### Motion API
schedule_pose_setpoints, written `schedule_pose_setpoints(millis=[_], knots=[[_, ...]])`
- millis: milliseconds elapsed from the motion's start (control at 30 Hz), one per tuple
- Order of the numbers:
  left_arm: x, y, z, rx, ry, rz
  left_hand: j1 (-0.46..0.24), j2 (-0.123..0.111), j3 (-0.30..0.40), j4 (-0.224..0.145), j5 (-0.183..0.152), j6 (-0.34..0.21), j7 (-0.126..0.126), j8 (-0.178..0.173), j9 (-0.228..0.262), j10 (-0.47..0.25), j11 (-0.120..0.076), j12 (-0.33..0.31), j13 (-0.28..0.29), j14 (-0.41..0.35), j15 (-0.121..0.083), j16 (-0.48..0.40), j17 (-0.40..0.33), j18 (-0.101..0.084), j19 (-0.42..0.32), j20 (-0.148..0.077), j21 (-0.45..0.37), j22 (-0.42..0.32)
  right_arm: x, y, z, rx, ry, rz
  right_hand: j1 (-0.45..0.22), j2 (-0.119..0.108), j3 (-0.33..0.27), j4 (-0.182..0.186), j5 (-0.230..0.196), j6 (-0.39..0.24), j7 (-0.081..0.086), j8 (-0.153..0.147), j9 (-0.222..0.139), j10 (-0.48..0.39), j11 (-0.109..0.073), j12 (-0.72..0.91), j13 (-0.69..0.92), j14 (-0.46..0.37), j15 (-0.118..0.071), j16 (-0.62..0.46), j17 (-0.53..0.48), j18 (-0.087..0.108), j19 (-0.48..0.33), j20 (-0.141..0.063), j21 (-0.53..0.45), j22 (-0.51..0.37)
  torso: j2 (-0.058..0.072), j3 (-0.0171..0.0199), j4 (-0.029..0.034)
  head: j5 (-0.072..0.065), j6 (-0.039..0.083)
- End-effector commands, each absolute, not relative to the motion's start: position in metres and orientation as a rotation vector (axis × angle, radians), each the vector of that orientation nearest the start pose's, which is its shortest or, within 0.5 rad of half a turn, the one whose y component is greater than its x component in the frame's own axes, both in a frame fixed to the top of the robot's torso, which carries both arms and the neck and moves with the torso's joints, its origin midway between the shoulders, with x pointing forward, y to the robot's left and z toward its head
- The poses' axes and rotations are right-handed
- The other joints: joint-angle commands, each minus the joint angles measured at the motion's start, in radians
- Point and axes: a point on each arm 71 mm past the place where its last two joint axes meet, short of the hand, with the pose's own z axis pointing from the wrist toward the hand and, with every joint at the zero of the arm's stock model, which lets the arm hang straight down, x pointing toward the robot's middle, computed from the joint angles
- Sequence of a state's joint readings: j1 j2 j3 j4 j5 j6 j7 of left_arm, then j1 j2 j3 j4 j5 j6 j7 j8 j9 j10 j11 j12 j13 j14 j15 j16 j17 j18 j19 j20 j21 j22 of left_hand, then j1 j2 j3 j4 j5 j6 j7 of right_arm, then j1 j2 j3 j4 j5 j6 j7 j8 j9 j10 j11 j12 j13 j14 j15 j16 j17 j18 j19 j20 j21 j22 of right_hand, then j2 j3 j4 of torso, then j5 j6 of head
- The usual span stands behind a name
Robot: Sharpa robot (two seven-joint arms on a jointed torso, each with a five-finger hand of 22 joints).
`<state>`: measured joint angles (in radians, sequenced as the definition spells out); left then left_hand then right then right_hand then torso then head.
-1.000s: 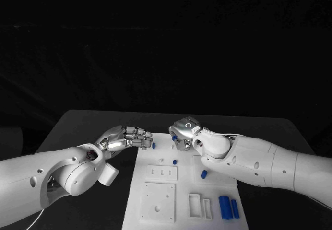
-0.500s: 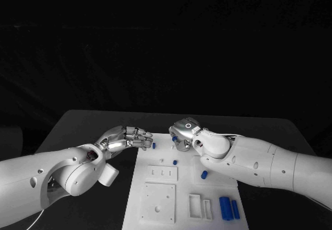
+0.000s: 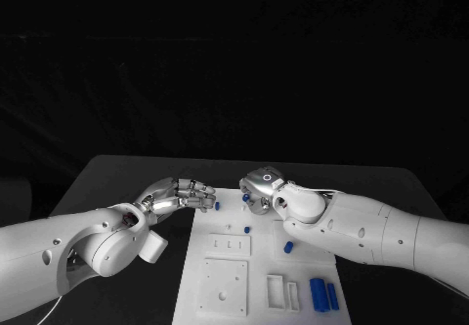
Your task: Assemble the parts on the task board
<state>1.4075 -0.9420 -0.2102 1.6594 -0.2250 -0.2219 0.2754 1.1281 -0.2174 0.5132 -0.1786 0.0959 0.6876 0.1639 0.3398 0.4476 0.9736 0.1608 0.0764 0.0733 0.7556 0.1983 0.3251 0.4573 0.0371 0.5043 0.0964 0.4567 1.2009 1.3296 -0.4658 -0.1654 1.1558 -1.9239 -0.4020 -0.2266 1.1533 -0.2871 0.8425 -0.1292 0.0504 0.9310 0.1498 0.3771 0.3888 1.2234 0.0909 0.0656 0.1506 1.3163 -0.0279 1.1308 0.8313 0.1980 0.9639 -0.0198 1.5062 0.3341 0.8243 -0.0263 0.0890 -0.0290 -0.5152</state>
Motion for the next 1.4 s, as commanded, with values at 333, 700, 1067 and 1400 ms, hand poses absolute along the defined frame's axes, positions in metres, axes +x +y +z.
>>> schedule_pose_setpoints(millis=[333, 700, 1067, 1400], knots=[[0.470, 0.211, -0.137, -0.751, 1.648, -1.489, 0.003, 0.008, 0.001, -0.008, 0.004, 0.002, 0.005, 0.001, 0.000, 0.005, 0.002, -0.006, -0.001, 0.004, -0.003, 0.004, -0.001, 0.016, 0.007, 0.001, -0.004, -0.002, 0.537, -0.118, -0.146, -0.513, 1.295, 0.400, -0.008, -0.011, -0.028, -0.003, -0.002, -0.019, 0.005, -0.009, -0.002, -0.024, 0.006, 0.000, -0.007, -0.003, 0.011, 0.005, -0.005, 0.064, -0.009, 0.001, -0.005, 0.000, 0.001, 0.0011, -0.0010, 0.001, 0.007], [0.474, 0.220, -0.136, -0.759, 1.606, -1.466, 0.006, 0.013, 0.002, -0.010, 0.006, 0.008, 0.009, 0.003, 0.000, 0.014, 0.001, -0.003, 0.000, 0.011, -0.005, 0.008, -0.001, 0.016, 0.011, -0.001, -0.004, -0.002, 0.532, -0.164, -0.106, -0.409, 1.281, 0.441, -0.014, -0.012, -0.054, -0.011, -0.001, -0.022, 0.005, -0.008, 0.000, 0.003, -0.003, 0.013, 0.000, 0.001, 0.003, 0.014, -0.007, 0.064, -0.007, -0.001, 0.001, 0.005, -0.001, 0.0047, -0.0094, -0.006, 0.019], [0.474, 0.222, -0.136, -0.758, 1.607, -1.468, 0.006, 0.021, -0.002, -0.018, 0.007, 0.017, 0.008, 0.006, 0.001, 0.030, 0.001, 0.001, 0.001, 0.018, -0.008, 0.012, -0.001, 0.015, 0.016, -0.004, -0.005, -0.003, 0.539, -0.203, -0.111, -0.363, 1.383, 0.411, -0.045, -0.014, -0.119, -0.031, 0.003, -0.044, 0.014, -0.017, -0.004, 0.060, -0.024, 0.035, 0.021, -0.002, -0.018, 0.022, -0.010, 0.064, -0.011, -0.002, 0.003, 0.011, -0.005, 0.0137, -0.0243, -0.008, 0.021], [0.476, 0.219, -0.137, -0.756, 1.611, -1.472, 0.005, 0.023, -0.004, -0.020, 0.007, 0.018, 0.008, 0.006, 0.000, 0.032, 0.000, 0.001, 0.001, 0.019, -0.009, 0.012, -0.001, 0.015, 0.018, -0.005, -0.006, -0.003, 0.548, -0.215, -0.126, -0.354, 1.460, 0.374, -0.069, -0.002, -0.195, -0.048, 0.009, -0.058, -0.026, -0.026, -0.002, 0.167, -0.076, 0.322, 0.388, -0.007, -0.071, 0.049, 0.008, 0.064, 0.011, -0.023, 0.004, 0.017, -0.004, 0.0113, -0.0216, -0.020, 0.016]])
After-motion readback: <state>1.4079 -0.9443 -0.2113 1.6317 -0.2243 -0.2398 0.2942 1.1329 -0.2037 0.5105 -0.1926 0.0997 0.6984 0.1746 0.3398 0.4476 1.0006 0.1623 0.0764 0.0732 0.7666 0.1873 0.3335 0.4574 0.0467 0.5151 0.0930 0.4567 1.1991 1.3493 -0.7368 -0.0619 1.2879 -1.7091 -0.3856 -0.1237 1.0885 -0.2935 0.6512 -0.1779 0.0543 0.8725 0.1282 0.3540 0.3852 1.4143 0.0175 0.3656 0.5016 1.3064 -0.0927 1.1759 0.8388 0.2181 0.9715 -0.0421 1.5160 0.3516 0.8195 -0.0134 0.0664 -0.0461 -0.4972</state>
